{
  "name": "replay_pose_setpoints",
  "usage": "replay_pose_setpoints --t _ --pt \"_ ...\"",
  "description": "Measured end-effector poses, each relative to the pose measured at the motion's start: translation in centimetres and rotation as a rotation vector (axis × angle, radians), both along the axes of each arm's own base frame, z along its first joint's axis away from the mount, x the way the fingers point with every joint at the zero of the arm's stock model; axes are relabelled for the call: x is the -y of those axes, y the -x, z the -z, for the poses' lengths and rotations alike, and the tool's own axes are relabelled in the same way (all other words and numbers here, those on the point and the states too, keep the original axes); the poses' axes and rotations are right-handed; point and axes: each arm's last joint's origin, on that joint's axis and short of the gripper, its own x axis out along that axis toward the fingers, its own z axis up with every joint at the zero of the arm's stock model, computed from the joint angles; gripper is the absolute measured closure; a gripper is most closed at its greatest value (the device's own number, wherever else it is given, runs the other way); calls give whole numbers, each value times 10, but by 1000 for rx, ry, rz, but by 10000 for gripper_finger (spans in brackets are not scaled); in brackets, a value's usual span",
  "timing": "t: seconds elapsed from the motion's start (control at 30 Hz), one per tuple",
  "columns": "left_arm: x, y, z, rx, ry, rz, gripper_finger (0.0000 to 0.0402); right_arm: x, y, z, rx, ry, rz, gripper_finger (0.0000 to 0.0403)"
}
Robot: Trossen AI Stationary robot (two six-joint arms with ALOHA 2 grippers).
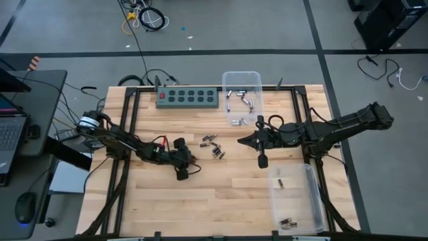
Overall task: Sort batteries
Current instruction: Put the black battery into the bottom transparent bin
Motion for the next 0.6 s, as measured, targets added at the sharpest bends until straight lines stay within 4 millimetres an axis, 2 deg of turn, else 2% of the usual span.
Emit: replay_pose_setpoints --t 0.13,0.2,0.4,0.53,0.6 --pt "0 0 0 -2 -13 -3 369 0 0 0 1 0 0 402" --pt "-1 0 0 0 -19 -8 388 0 0 0 1 0 0 402" --pt "1 1 -2 16 -75 10 387 0 0 0 3 6 -2 402" --pt "-1 5 -18 53 -171 29 388 0 -1 -5 51 6 -4 402" --pt "-4 3 -35 140 -231 12 388 0 -2 -7 75 26 -9 401"
